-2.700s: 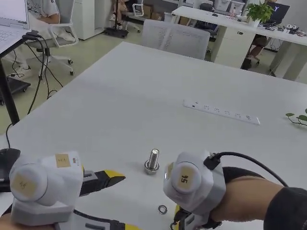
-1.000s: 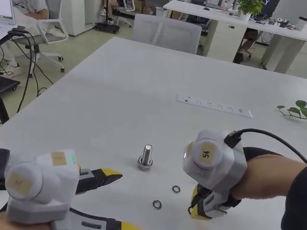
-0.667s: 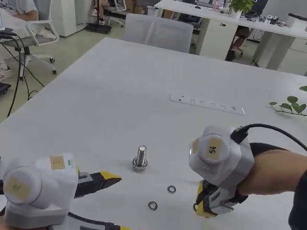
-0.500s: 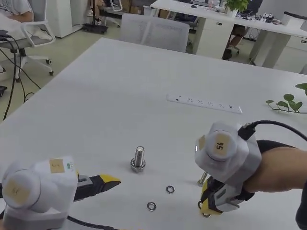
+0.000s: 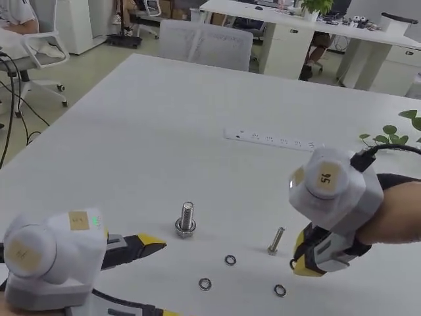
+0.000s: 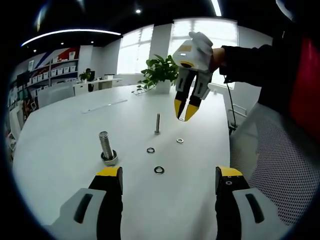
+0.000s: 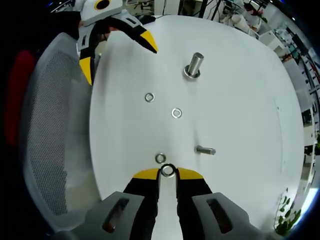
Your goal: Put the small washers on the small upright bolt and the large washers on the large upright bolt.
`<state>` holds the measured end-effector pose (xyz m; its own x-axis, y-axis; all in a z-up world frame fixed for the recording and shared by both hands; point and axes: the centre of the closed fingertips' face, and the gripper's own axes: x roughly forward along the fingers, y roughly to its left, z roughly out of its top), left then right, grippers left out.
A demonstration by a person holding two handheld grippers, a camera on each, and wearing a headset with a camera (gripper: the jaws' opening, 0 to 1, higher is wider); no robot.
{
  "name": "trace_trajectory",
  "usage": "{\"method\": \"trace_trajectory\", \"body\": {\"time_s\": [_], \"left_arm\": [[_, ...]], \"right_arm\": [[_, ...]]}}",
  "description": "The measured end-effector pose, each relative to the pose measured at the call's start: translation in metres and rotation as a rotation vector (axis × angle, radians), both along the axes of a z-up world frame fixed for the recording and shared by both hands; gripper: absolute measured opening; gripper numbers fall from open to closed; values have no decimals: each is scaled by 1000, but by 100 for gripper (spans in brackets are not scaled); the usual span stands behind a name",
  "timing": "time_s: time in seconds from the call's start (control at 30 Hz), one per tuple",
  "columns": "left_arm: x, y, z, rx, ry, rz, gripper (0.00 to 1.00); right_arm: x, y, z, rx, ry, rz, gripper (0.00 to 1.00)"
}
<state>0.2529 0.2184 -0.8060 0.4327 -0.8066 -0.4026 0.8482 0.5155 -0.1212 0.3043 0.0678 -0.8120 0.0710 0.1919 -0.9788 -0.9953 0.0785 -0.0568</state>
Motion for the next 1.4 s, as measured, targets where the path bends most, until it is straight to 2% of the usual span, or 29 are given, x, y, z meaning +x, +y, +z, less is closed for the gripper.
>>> {"method": "trace_trajectory", "body": {"time_s": [0.2,0.43,0.57,0.8,0.9,1.23,1.4], "left_arm": [[6,-5,3,3,-9,-13,75],[12,-9,7,8,-19,-24,75],[15,-12,8,8,-23,-26,75],[18,-17,8,7,-25,-32,75],[18,-18,9,5,-26,-33,75],[20,-16,8,-2,-27,-19,75],[19,-16,6,-1,-21,-19,75]], "right_arm": [[18,-7,15,-4,-34,-14,13],[36,-3,29,-1,-65,0,13],[41,3,37,6,-79,14,13],[52,13,40,2,-89,53,13],[52,19,37,-2,-78,71,13],[51,19,14,-36,-27,100,13],[52,19,8,-40,-22,103,13]]}}
